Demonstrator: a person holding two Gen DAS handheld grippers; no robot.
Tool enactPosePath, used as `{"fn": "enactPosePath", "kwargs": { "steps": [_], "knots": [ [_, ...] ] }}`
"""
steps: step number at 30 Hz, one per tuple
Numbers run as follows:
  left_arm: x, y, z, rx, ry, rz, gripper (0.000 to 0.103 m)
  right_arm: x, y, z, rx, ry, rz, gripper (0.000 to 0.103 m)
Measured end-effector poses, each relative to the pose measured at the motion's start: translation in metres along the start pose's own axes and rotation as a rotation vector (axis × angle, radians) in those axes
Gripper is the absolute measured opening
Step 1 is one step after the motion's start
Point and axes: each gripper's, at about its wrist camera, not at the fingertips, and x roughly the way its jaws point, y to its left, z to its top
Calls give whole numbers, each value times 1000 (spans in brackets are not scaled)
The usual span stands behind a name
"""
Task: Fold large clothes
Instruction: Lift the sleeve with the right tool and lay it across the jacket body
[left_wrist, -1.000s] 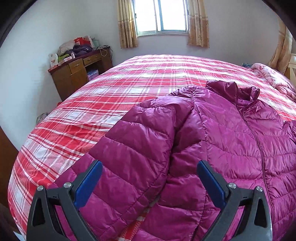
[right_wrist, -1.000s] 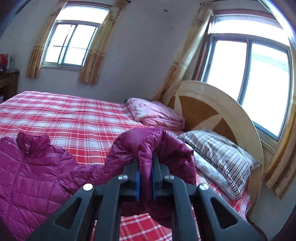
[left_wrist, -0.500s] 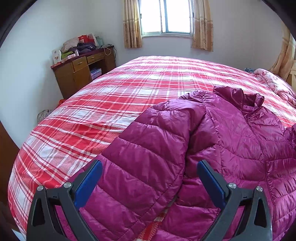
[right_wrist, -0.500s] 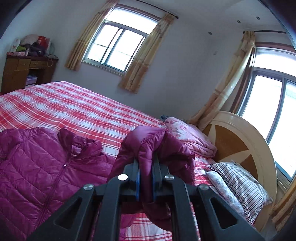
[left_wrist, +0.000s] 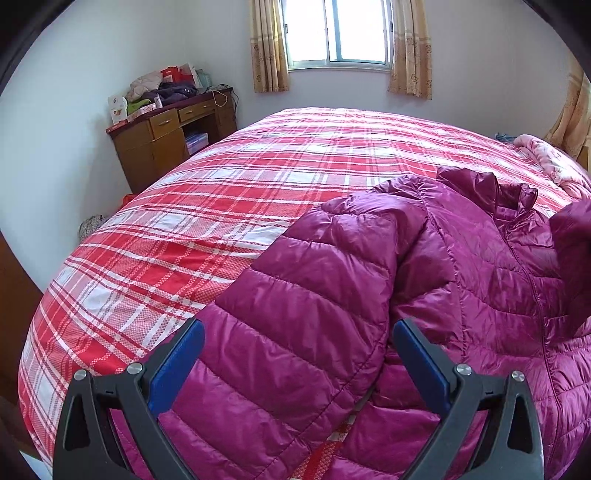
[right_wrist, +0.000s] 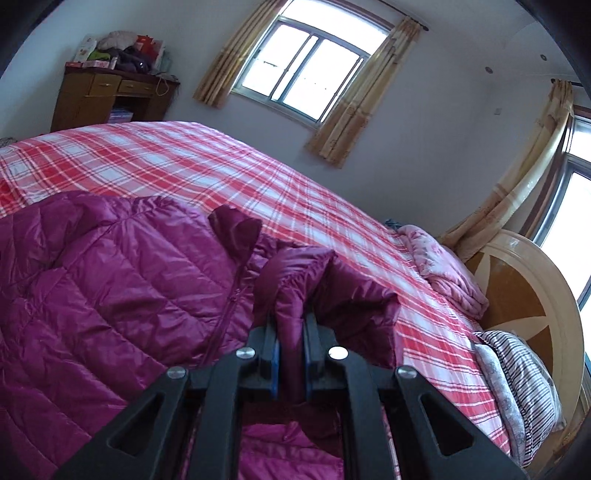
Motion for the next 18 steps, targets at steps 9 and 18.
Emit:
{"fn": "enactPosePath", "kwargs": {
  "steps": [9, 18],
  "knots": [
    [8, 3, -2, 3, 20, 23, 102, 23, 38, -17, 25, 86, 153, 42],
    [2, 19, 12, -52, -6, 82, 102, -50, 23, -12, 130, -23, 479, 72]
  ]
}}
